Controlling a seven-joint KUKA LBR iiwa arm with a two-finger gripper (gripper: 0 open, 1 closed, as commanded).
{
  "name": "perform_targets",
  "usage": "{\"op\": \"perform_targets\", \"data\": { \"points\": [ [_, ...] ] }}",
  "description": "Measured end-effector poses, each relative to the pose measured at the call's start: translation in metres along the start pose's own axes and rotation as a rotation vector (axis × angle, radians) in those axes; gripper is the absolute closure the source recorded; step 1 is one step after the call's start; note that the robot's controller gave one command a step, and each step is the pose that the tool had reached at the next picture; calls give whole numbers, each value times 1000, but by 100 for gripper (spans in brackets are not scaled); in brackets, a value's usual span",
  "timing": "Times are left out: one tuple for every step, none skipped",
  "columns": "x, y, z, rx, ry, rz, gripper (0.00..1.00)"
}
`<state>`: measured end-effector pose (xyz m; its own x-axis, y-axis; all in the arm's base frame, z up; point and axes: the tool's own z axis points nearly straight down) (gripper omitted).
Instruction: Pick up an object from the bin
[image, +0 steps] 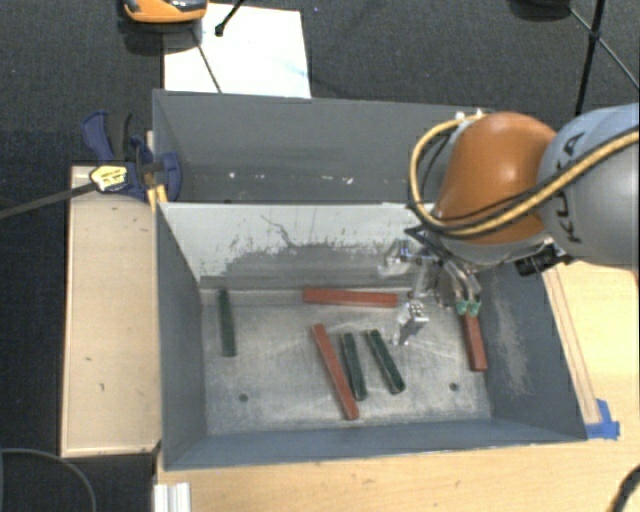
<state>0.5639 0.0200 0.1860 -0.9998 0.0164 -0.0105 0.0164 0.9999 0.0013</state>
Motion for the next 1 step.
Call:
{"op": "perform_targets", "data": {
  "points": [
    [-9,8,54,0,4,-14,0]
  ]
}}
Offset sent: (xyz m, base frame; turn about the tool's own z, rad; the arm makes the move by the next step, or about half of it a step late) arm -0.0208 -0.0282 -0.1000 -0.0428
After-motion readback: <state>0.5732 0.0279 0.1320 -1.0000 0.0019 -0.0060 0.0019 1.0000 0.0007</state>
